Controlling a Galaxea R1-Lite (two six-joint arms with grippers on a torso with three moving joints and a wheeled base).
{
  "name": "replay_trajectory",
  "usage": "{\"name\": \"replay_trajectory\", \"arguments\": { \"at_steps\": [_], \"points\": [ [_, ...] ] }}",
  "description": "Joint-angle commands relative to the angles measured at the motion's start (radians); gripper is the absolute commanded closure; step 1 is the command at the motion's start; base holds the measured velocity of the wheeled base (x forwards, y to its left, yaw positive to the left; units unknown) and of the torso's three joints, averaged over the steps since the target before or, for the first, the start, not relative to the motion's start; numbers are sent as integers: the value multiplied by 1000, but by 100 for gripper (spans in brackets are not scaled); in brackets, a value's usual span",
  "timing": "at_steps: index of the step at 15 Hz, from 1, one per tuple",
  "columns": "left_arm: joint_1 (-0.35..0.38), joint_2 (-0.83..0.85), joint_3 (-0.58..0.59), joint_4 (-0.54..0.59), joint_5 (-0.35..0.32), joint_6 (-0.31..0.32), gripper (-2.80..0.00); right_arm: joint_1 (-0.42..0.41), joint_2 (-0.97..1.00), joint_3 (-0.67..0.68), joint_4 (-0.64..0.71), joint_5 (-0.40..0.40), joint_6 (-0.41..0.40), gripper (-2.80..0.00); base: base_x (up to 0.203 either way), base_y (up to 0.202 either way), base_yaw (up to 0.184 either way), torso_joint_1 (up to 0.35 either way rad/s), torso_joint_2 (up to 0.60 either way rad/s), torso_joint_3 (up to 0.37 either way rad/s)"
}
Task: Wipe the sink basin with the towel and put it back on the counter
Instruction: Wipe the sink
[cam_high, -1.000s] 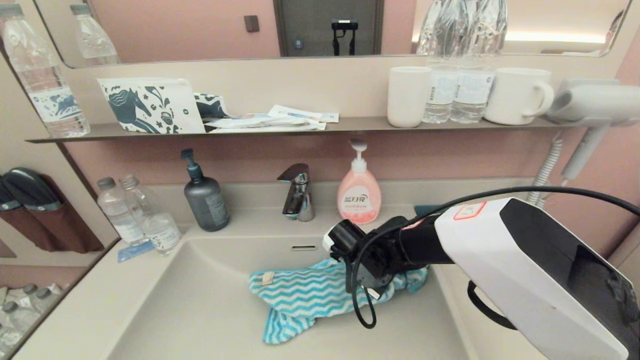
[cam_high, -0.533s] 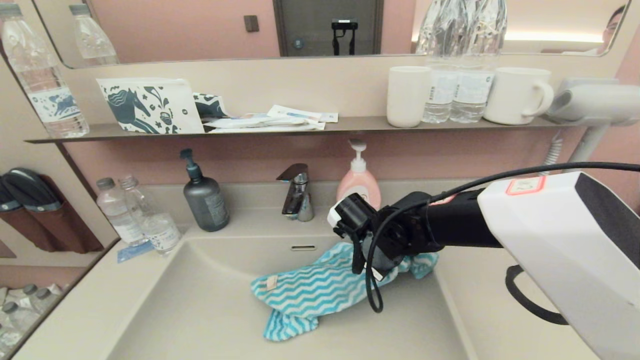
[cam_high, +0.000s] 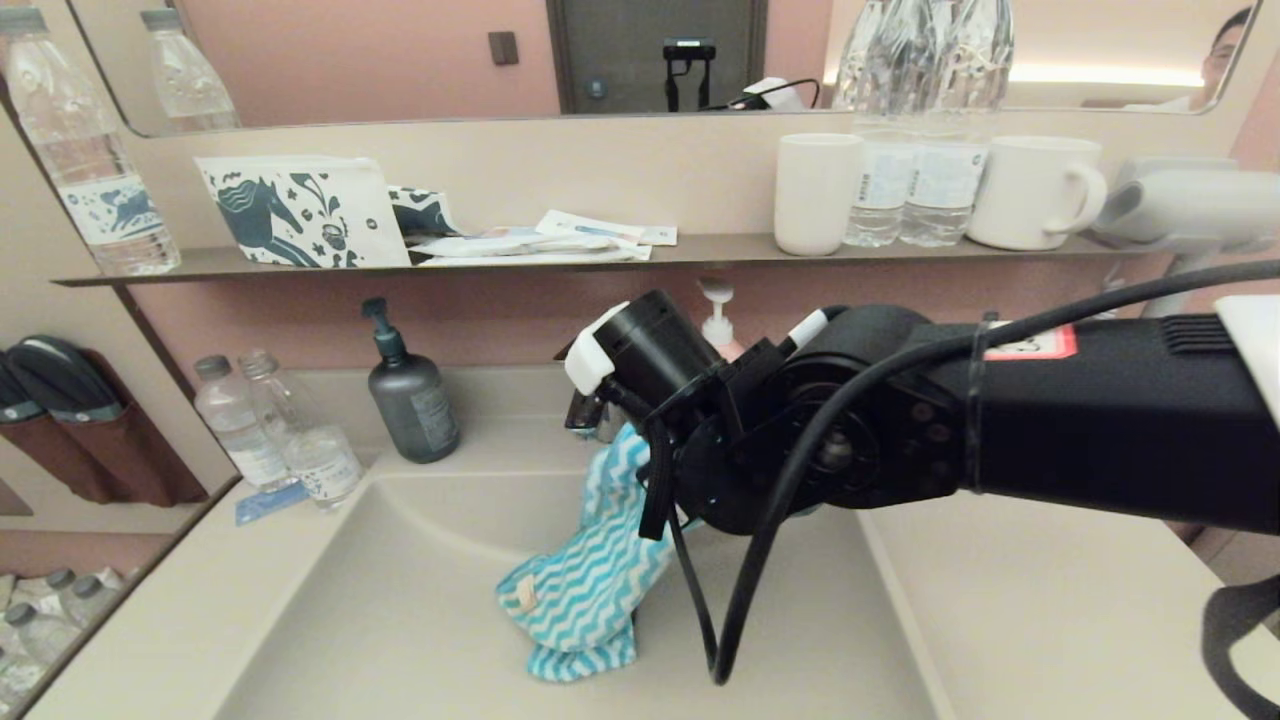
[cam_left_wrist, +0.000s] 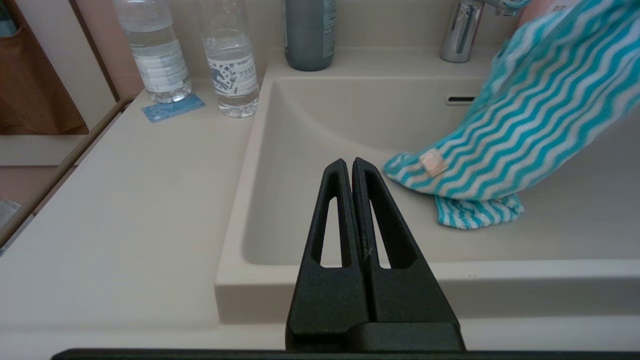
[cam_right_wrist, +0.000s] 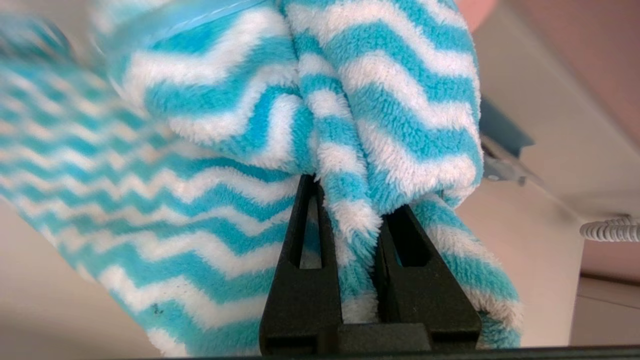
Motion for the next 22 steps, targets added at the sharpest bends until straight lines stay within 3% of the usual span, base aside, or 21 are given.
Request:
{"name": "replay_trajectory", "arguments": {
  "at_steps": [1,6,17,22],
  "points": [
    [0,1,0,0,1,0,0,11,-89,-5,-2,-6,17,0,0,0,0,0,0,0],
    [0,1,0,0,1,0,0,22,-187,-37,-154,-10,8,0,0,0,0,0,0,0],
    [0,1,0,0,1,0,0,25,-494,-41,-154,-34,-46,0,0,0,0,0,0,0],
    [0,1,0,0,1,0,0,-31,-678,-26,-122,-39,-56,0,0,0,0,0,0,0]
  ]
}}
